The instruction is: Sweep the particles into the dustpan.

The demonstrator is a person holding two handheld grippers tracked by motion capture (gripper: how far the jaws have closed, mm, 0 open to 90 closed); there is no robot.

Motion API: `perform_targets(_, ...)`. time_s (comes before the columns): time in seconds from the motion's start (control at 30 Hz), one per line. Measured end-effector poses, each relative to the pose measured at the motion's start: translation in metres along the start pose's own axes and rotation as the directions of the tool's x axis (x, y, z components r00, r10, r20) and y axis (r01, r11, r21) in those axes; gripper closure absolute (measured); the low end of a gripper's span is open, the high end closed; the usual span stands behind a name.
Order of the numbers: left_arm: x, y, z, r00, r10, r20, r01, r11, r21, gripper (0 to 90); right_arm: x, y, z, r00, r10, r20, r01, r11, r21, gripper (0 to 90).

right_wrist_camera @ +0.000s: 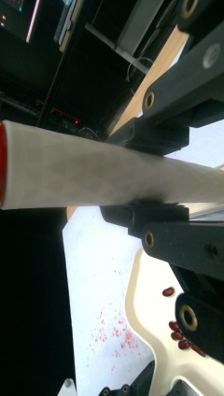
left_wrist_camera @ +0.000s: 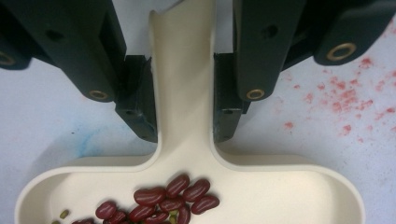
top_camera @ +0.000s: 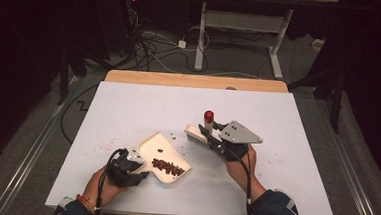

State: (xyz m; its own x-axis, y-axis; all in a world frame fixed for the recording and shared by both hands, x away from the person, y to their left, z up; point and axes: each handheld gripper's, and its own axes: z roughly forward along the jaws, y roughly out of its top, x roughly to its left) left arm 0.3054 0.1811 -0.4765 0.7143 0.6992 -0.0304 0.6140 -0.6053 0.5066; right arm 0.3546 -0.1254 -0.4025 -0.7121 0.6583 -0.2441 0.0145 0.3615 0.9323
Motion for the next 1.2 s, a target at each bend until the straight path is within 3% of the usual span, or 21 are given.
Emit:
perform_targets(0.07, -0.001, 0.001, 0.0, 1.0, -0.001, -0.006, 0.001, 1.0, 0.003, 63.1, 0.006, -0.002, 0.002, 0.9992, 0.013, -0.038, -0.013, 1.0, 0.003, 69.8)
perform_targets(0.13, -0.001, 0.001, 0.0, 1.0, -0.004, -0.008, 0.004, 1.0, 0.004, 63.1, 0.019, 0.0, 0.0, 0.9982, -0.033, -0.05, 0.034, 0.999, 0.018, 69.7)
perform_targets(0.17, -0.001, 0.001, 0.0, 1.0, -0.006, -0.007, 0.006, 1.0, 0.004, 63.1, 0.024, 0.001, -0.003, 0.997, -0.035, -0.069, 0.036, 0.999, 0.016, 69.8)
perform_targets(0.27, -0.001, 0.001, 0.001, 1.0, -0.004, -0.007, 0.004, 1.0, 0.006, 63.1, 0.037, 0.005, -0.007, 0.9931, -0.02, -0.116, 0.022, 1.0, 0.02, 69.8)
perform_targets(0.3, -0.001, 0.001, 0.001, 1.0, -0.001, -0.008, 0.001, 1.0, 0.006, 63.1, 0.043, 0.007, -0.01, 0.9881, 0.001, -0.154, 0.0, 1.0, 0.01, 69.9)
perform_targets(0.47, 0.001, 0.002, 0.001, 1.0, 0.002, -0.005, -0.002, 0.9999, 0.011, 63.1, 0.052, 0.012, -0.016, 0.9819, -0.002, -0.189, 0.0, 1.0, -0.01, 69.9)
perform_targets(0.6, 0.001, 0.002, 0.001, 1.0, 0.005, -0.005, -0.005, 1.0, 0.009, 63.1, 0.045, 0.017, -0.025, 0.9851, -0.006, -0.172, -0.002, 0.999, -0.043, 69.9)
perform_targets(0.73, 0.001, 0.003, 0.001, 0.9999, 0.009, -0.006, -0.009, 0.9999, 0.011, 63.1, 0.029, 0.017, -0.033, 0.9914, -0.003, -0.131, -0.003, 0.999, -0.047, 69.9)
perform_targets(0.83, 0.002, 0.002, 0.001, 0.9999, 0.014, -0.004, -0.014, 0.9999, 0.006, 63.1, 0.024, 0.016, -0.034, 0.9941, -0.015, -0.108, 0.01, 0.999, -0.046, 69.9)
perform_targets(1.07, 0.003, 0.002, 0.0, 0.9999, 0.011, -0.005, -0.011, 0.9999, 0.002, 63.1, 0.018, 0.008, -0.024, 0.9967, -0.075, -0.033, 0.074, 0.997, -0.022, 69.9)
perform_targets(1.2, 0.005, 0.0, -0.002, 1.0, 0.004, -0.005, -0.004, 1.0, -0.005, 63.1, 0.011, 0.004, -0.014, 0.9981, -0.056, -0.026, 0.055, 0.998, -0.011, 69.9)
